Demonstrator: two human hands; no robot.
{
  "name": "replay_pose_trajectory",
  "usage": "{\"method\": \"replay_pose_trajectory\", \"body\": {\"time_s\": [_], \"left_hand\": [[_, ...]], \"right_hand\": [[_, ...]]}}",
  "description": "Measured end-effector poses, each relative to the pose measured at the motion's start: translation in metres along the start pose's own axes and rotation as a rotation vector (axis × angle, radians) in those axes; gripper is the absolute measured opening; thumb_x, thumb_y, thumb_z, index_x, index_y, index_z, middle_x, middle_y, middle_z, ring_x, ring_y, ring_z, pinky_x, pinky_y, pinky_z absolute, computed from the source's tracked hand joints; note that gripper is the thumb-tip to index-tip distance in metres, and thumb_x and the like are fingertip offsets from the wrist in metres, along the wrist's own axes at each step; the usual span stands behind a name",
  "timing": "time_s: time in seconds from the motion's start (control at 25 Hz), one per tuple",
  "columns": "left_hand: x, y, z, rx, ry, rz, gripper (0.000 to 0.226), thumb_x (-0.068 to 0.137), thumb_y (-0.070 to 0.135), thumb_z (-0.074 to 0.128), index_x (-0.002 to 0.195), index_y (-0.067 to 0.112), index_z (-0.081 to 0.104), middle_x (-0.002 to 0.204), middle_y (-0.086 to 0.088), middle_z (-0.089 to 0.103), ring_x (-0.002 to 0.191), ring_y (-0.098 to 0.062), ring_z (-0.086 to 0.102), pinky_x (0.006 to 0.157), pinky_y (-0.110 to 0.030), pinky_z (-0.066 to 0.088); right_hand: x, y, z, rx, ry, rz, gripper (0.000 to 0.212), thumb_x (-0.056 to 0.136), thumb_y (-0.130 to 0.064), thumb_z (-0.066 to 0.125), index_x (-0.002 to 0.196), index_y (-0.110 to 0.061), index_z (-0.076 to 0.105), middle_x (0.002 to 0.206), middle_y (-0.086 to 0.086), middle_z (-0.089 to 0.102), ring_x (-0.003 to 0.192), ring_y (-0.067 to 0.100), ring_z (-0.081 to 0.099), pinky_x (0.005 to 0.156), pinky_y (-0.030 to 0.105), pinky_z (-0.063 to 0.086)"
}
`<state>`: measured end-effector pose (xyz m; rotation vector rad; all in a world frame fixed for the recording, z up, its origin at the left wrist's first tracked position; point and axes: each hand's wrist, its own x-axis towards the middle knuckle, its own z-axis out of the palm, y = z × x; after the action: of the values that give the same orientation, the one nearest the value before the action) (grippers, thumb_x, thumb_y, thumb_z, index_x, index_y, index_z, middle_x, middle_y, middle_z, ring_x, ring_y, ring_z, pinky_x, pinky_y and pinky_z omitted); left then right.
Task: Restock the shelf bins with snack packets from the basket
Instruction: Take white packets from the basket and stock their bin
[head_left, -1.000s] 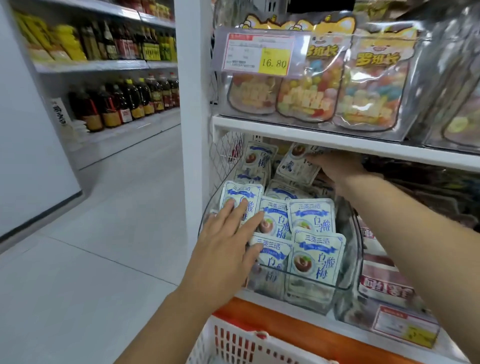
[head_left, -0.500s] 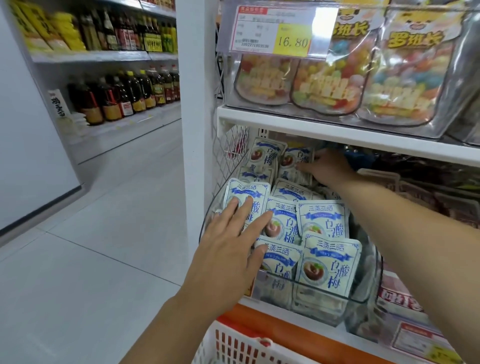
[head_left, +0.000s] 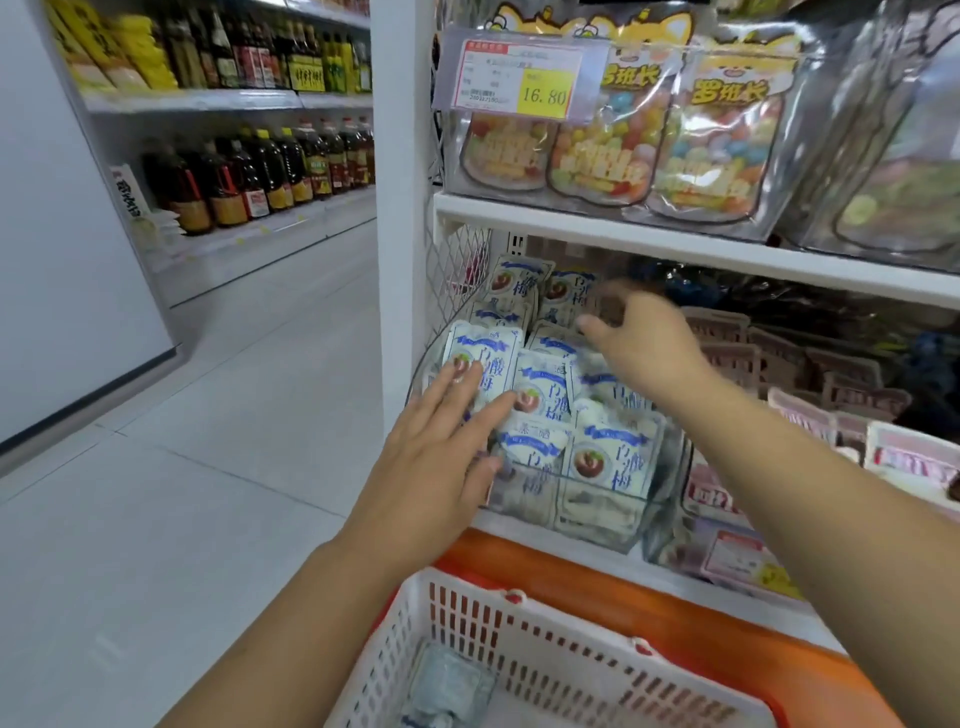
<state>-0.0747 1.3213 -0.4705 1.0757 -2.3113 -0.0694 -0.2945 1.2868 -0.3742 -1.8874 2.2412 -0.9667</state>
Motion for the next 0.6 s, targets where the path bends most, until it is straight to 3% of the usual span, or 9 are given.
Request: {"method": "replay_pose_trajectory", "body": {"time_s": [0.08,0.16,0.24,0.28,0.36,0.48,0.52,0.6], "left_hand": [[-0.019,0.005,-0.002,0.021,0.099,0.025,0.053,0.096,0.033,0.047,0.147,0.033,0.035,0.160,0.004,0.021,0.149,-0.014,0.011,0.119,-0.034,0.018],[-0.045,0.014,0.002,-0.040,0.217,0.016,0.044,0.093,0.023,0.054,0.137,0.021,0.052,0.146,0.000,0.045,0.134,-0.019,0.039,0.111,-0.030,0.033],[-0.079,0.019,0.020,-0.083,0.216,0.020,0.036,0.090,0.017,0.054,0.126,0.018,0.060,0.129,-0.001,0.056,0.118,-0.018,0.051,0.099,-0.028,0.041],[-0.099,0.020,0.033,-0.083,0.122,0.014,0.034,0.090,0.018,0.053,0.123,0.019,0.060,0.125,0.000,0.057,0.114,-0.018,0.052,0.095,-0.028,0.045],[-0.144,0.020,0.067,-0.143,-0.232,-0.092,0.035,0.093,0.018,0.052,0.128,0.020,0.059,0.131,0.000,0.053,0.118,-0.017,0.052,0.096,-0.027,0.045],[-0.197,0.016,0.118,-0.284,-0.769,-0.388,0.044,0.097,0.024,0.053,0.141,0.021,0.047,0.148,-0.001,0.038,0.131,-0.017,0.044,0.109,-0.021,0.032],[-0.209,0.016,0.133,-0.307,-0.885,-0.492,0.047,0.098,0.026,0.053,0.143,0.020,0.043,0.150,-0.003,0.036,0.133,-0.019,0.042,0.110,-0.024,0.031],[-0.221,0.016,0.153,-0.369,-0.932,-0.727,0.048,0.099,0.025,0.052,0.144,0.016,0.042,0.150,-0.007,0.039,0.135,-0.022,0.041,0.109,-0.027,0.032]], "right_hand": [[-0.056,-0.012,0.003,0.226,0.221,-0.201,0.023,0.093,-0.019,0.058,0.116,-0.021,0.062,0.102,-0.002,0.062,0.099,0.018,0.060,0.083,0.022,0.043],[-0.119,-0.015,0.018,0.510,0.345,-0.280,0.016,0.090,-0.013,0.056,0.102,-0.021,0.064,0.095,-0.006,0.061,0.091,0.012,0.058,0.078,0.019,0.044],[-0.176,0.001,0.048,0.677,0.326,-0.174,0.015,0.091,-0.009,0.055,0.098,-0.019,0.063,0.089,-0.003,0.063,0.080,0.010,0.058,0.070,0.017,0.044],[-0.200,0.015,0.068,0.691,0.273,-0.074,0.015,0.092,-0.007,0.056,0.098,-0.018,0.062,0.087,-0.003,0.063,0.075,0.009,0.057,0.066,0.018,0.044],[-0.246,0.059,0.118,0.569,-0.053,0.211,0.015,0.095,-0.008,0.055,0.102,-0.020,0.061,0.088,-0.004,0.063,0.072,0.011,0.056,0.062,0.020,0.042],[-0.307,0.129,0.175,0.275,-0.761,0.593,0.025,0.098,-0.016,0.049,0.120,-0.016,0.059,0.106,0.001,0.061,0.076,0.012,0.055,0.065,0.020,0.043],[-0.325,0.146,0.188,0.225,-0.885,0.642,0.029,0.098,-0.015,0.048,0.125,-0.015,0.058,0.109,0.002,0.059,0.075,0.010,0.055,0.064,0.019,0.045],[-0.347,0.167,0.210,0.184,-0.933,0.684,0.031,0.097,-0.013,0.048,0.127,-0.014,0.057,0.116,0.003,0.059,0.081,0.011,0.056,0.070,0.021,0.047]]}}
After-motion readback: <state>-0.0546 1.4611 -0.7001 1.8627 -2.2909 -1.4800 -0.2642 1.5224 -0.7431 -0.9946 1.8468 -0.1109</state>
